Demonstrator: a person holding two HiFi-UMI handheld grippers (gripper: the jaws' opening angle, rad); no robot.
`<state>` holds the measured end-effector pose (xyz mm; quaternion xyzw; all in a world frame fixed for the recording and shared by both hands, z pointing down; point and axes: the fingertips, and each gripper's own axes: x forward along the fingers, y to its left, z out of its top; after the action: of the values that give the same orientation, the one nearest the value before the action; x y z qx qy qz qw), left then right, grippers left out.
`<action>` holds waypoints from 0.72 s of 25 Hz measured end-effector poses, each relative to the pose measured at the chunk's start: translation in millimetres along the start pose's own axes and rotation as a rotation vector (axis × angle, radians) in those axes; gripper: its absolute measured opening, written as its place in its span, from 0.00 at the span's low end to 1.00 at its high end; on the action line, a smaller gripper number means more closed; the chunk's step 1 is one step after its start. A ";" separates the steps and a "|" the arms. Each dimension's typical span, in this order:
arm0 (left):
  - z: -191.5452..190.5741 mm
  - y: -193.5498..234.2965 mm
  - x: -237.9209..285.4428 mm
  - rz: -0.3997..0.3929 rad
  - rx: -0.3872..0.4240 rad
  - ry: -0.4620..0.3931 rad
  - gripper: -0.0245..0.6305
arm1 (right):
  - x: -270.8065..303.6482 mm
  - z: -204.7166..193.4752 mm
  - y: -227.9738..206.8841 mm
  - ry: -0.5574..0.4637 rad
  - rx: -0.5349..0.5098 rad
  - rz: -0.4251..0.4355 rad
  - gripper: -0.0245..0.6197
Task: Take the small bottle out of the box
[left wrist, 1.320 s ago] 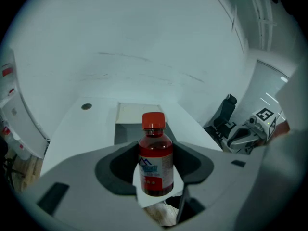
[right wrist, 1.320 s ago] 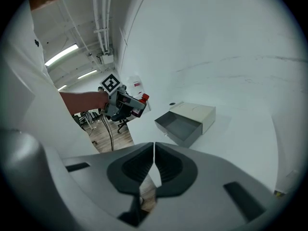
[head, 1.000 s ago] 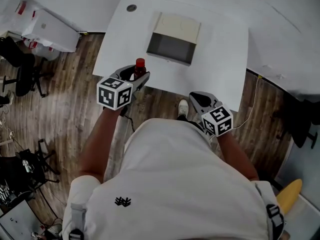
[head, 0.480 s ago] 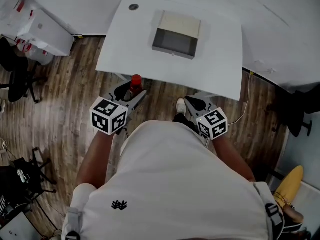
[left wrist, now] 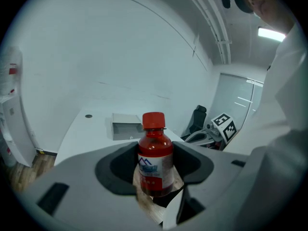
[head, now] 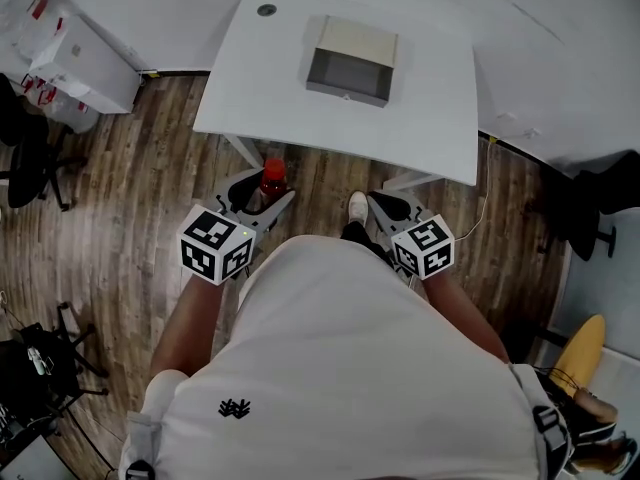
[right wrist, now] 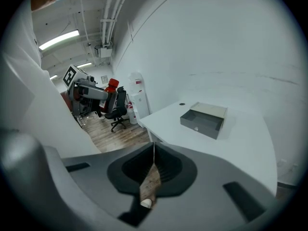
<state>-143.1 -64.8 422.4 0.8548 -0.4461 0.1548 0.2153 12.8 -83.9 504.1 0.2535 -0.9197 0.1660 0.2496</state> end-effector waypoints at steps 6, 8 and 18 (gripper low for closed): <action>-0.5 -8.5 -7.9 -0.023 0.000 -0.019 0.38 | -10.0 6.6 10.5 -0.011 -0.021 -0.017 0.05; -1.5 -11.9 -11.1 -0.028 0.001 -0.022 0.38 | -13.5 6.9 14.0 -0.014 -0.023 -0.022 0.05; -6.0 -23.6 -18.6 -0.033 0.010 -0.026 0.38 | -26.2 6.7 17.5 -0.027 -0.038 -0.033 0.05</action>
<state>-134.3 -36.8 413.6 0.8651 -0.4338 0.1424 0.2075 20.2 -62.5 481.2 0.2663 -0.9217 0.1407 0.2446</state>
